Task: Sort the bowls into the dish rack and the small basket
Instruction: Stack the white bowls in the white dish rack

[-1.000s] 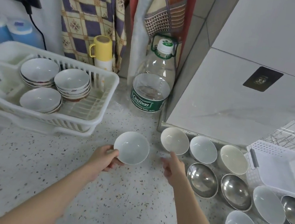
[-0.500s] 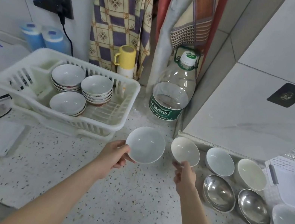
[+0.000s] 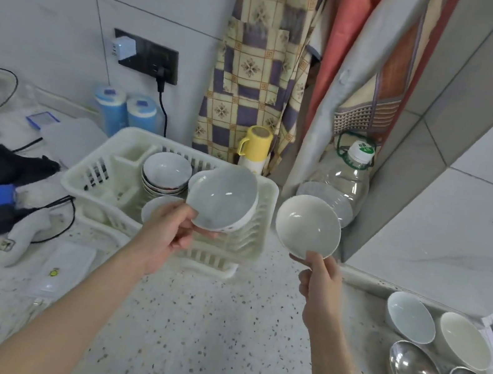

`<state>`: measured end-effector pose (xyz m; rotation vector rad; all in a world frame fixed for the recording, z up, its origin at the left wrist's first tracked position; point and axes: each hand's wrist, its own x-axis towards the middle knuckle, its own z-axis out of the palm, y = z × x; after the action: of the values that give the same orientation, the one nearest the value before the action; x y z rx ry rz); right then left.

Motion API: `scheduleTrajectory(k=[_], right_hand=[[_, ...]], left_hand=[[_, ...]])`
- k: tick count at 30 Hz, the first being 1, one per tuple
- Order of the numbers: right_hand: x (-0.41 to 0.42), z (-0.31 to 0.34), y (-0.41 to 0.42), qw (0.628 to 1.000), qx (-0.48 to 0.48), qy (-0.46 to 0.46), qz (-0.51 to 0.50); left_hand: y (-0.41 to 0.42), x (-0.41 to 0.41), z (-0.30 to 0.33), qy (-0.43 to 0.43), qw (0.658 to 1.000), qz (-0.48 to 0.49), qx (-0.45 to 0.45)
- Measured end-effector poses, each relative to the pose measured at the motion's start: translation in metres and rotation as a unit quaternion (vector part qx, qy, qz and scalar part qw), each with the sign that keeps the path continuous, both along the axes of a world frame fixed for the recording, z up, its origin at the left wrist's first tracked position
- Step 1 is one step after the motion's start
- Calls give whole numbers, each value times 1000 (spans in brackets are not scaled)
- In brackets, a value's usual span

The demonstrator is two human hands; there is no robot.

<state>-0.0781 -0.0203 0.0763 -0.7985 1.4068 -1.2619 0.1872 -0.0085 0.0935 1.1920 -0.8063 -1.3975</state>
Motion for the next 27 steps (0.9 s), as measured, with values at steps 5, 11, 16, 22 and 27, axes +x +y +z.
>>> scheduleTrajectory(k=[5, 11, 16, 22, 27], right_hand=[[68, 11, -12, 991, -35, 45, 117], [139, 8, -25, 978, 4, 119, 171], [179, -3, -36, 961, 6, 199, 192], [206, -15, -47, 944, -3, 260, 204], [216, -21, -54, 943, 14, 283, 176]], left_hand=[[-8, 77, 12, -34, 996, 76, -36], [-20, 145, 4, -86, 984, 151, -26], [-31, 177, -10, -118, 982, 145, -10], [-45, 190, -27, -145, 981, 129, 12], [-61, 184, -39, -145, 978, 146, 20]])
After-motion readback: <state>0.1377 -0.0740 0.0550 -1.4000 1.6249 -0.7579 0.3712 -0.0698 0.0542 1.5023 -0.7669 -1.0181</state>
